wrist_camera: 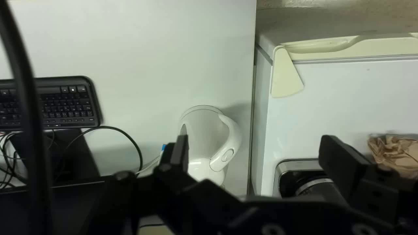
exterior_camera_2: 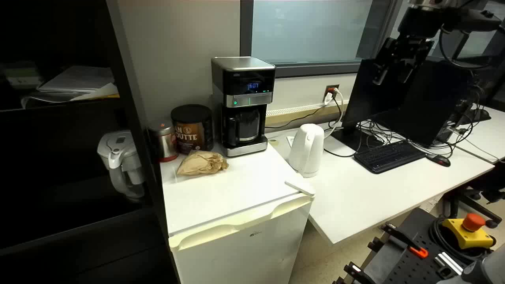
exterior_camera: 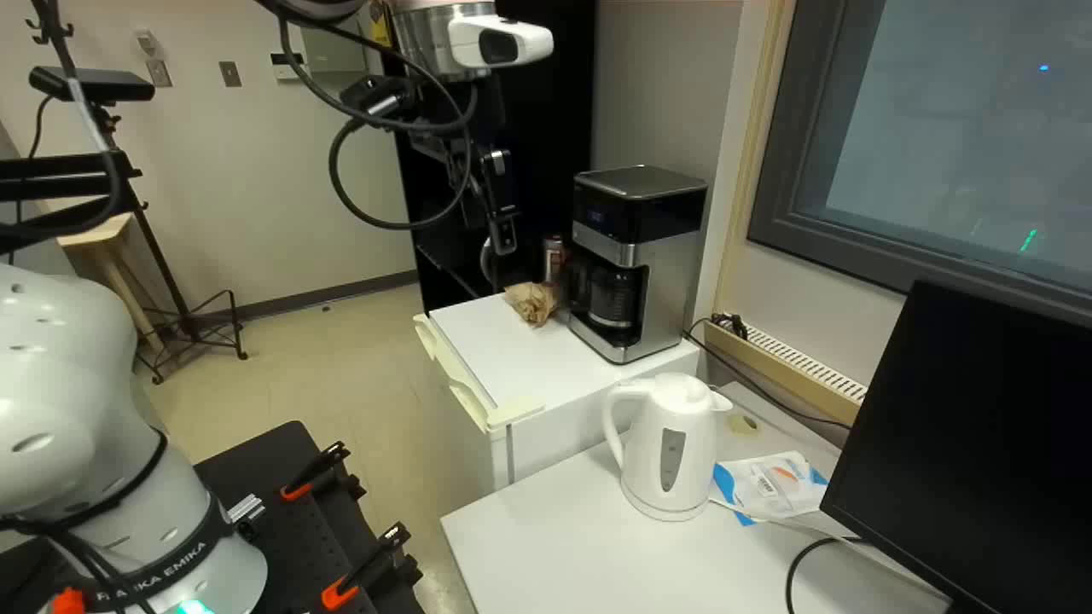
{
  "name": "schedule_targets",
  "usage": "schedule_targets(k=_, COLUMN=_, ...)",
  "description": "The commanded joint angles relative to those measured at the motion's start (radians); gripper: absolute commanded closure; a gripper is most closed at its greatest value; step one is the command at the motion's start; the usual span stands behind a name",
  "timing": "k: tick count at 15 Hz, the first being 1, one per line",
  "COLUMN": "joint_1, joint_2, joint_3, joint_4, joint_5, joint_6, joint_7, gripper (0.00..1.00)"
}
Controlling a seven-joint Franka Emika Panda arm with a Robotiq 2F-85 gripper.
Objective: Press a button on the right side of the coffee machine
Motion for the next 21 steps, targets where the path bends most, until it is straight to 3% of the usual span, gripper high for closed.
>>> schedule_targets(k=1, joint_1=0.005, joint_2=0.000, joint_3=-0.004, joint_4=0.002, joint_5=-0.002, joint_6=-0.002, joint_7=0.002, gripper=0.00)
schedule_targets(k=9, joint_1=0.005, joint_2=0.000, joint_3=-0.004, joint_4=0.002, joint_5=-0.002, joint_6=-0.002, joint_7=0.002, gripper=0.00)
schedule_targets(k=15, joint_1=0.029, joint_2=0.122, joint_3=0.004, joint_4=0.053, joint_5=-0.096, joint_6=-0.005, joint_7=-0.107, gripper=0.00)
schedule_targets(k=21, joint_1=0.080, joint_2=0.329, joint_3=0.031, joint_4=0.147, joint_5=-0.226, joint_6=-0.012, joint_7=-0.241, gripper=0.00)
